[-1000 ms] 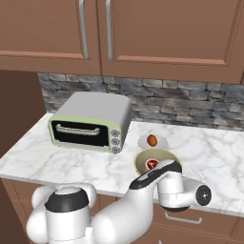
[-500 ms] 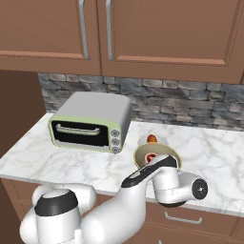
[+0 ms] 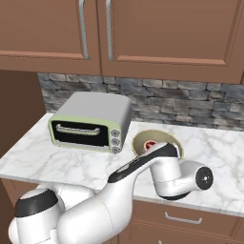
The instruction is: Remove the mango from the bowl and place it on the small plate. Then place the bowl with only the steak in the microwave, close the door, and press the start button to microwave the steak.
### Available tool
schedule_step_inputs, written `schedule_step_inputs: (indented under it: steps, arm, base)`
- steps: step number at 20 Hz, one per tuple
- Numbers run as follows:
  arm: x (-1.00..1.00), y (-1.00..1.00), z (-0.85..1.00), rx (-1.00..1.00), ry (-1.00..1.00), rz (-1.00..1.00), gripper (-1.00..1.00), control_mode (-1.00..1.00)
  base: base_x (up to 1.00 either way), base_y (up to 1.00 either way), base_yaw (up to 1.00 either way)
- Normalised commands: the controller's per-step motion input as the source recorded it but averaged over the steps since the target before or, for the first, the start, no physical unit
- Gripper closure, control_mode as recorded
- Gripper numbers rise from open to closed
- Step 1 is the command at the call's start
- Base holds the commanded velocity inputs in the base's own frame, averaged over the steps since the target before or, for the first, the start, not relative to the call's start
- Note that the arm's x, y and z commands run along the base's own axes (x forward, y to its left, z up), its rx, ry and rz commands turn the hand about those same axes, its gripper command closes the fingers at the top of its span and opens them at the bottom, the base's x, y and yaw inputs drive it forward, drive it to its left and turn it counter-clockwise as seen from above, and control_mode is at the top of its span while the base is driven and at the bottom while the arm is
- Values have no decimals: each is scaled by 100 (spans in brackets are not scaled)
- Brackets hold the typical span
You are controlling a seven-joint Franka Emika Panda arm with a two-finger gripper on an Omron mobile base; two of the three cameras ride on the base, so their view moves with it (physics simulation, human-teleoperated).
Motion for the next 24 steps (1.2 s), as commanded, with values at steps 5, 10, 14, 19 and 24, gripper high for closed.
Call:
schedule_step_inputs:
  steps: [5,10,14,19,24]
  arm:
    - [-56,70,54,0,-2,0,100,-100]
    - [-33,100,23,0,0,0,100,-100]
    - [-3,100,7,0,7,1,100,-100]
    - [3,100,0,0,11,7,100,-100]
    - [7,72,-2,0,15,5,100,-100]
  base:
    - [0,0,0]
    - [0,0,0]
    - [0,0,0]
    - [0,0,0]
    - [0,0,0]
